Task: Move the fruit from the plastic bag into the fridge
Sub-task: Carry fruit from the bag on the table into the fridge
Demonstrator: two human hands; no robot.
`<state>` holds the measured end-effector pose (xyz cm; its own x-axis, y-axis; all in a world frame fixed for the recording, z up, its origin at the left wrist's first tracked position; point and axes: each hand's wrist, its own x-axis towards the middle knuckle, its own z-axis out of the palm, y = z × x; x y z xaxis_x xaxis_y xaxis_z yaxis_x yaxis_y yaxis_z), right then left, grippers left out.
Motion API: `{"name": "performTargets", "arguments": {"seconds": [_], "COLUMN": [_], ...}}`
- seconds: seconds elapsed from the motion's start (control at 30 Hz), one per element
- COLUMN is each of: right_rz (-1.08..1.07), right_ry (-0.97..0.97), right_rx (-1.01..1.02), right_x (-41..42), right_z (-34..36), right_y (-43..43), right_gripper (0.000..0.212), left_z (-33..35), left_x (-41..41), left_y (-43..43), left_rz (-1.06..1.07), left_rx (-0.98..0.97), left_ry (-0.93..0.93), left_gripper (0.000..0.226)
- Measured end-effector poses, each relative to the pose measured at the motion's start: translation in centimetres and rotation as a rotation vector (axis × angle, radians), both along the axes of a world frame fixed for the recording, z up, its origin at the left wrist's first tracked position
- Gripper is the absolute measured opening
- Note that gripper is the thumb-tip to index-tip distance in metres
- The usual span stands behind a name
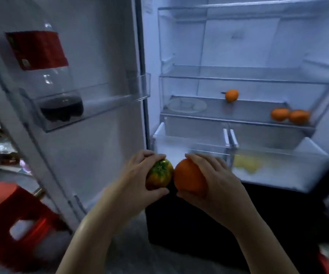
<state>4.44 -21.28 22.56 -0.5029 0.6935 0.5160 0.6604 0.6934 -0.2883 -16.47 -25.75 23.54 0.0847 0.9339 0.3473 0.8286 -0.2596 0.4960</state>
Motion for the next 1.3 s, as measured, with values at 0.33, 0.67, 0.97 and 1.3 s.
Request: {"name": "performTargets", "arguments": {"seconds": [0.33,0.67,0.97,1.3], "right_rz": [-0.365,-0.504,-0.464,-0.368], "right_ry": [0.014,-0.014,0.004,0.039], "right_rx": [-0.016,-0.132,-0.087,-0.112], "right_x": [12.8,16.4,14.8,15.8], "right_z": [-0.3,-2.3,-2.2,-2.5], "right_y": [2.3,12.6,25.4,33.5], "right_gripper": [0.078,0.078,0.074,0.074], "left_z": [-0.6,-2.9,-3.2,-2.8], "left_x": [12.5,16.8,15.4,15.3], "left_y": [10.2,22.9,35.5,42.1], "left_rz": [-0.367,-0.517,-0.503,-0.469], "left_rx": [0.004,0.001,0.051,0.038], "left_ry": [-0.014,-0.044,-0.050,-0.025], "left_gripper": [0.075,0.071,0.069,0.072]}}
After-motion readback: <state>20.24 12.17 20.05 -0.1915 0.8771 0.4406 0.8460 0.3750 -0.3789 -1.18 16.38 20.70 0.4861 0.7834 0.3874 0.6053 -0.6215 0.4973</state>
